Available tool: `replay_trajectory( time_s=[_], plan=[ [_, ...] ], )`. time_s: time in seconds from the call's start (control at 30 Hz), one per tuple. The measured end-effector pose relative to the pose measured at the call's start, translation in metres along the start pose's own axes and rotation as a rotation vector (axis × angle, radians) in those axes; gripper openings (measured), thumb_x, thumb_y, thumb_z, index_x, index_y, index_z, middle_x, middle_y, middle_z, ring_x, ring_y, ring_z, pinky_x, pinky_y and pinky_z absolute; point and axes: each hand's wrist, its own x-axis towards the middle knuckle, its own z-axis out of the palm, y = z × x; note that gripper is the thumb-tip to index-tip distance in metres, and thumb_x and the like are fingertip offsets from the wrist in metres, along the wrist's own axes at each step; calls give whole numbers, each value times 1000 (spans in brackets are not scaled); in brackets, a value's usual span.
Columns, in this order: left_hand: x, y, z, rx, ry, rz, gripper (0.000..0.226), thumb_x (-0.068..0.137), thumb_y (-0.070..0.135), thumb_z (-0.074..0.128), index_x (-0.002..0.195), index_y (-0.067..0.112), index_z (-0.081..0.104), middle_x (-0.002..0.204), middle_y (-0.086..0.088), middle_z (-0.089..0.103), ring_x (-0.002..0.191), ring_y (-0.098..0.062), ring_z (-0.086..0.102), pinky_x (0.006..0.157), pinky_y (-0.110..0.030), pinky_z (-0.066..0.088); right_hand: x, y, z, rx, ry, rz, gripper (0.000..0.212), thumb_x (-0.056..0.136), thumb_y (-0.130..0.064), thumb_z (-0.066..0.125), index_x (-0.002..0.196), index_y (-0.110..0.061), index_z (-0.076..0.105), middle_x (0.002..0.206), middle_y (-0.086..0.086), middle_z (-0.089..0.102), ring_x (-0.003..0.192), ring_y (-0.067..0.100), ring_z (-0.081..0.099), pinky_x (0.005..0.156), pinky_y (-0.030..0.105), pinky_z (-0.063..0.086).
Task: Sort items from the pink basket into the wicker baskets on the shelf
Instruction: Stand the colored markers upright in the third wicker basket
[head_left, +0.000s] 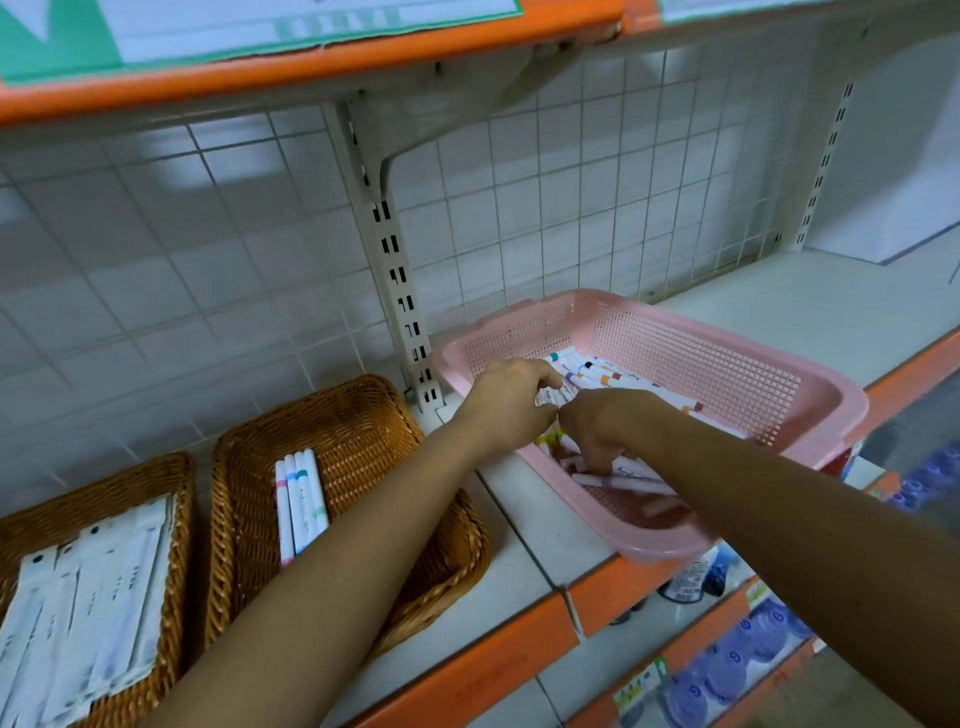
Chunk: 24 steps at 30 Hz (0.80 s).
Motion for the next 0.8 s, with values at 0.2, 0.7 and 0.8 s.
replay_trajectory(
  time_s=[0.2, 0.7, 0.8],
  plan=[
    [-6, -3, 1, -20, 123, -38, 27, 91, 22, 57, 117, 16, 63, 123, -4, 61, 110, -21, 56, 91, -28, 40, -3, 8, -2, 58, 33, 2, 21, 84, -18, 65, 101, -12, 54, 76, 2, 45, 67, 18, 50, 49, 24, 38],
    [-38, 11, -39, -773, 291, 76, 37, 70, 7, 60, 103, 24, 55, 103, 3, 62, 96, 2, 59, 85, -22, 48, -56, 21, -61, 1141, 589, -431, 14, 96, -18, 49, 100, -9, 60, 88, -2, 63, 81, 10, 61, 76, 25, 49],
    [-51, -6, -58, -312, 549, 73, 26, 79, 17, 55, 102, 7, 61, 98, -6, 60, 95, -18, 58, 79, -26, 42, -65, -1, -70, 1359, 533, -537, 13, 96, -15, 50, 87, -12, 59, 69, -1, 65, 61, 9, 63, 57, 20, 51]
  ],
)
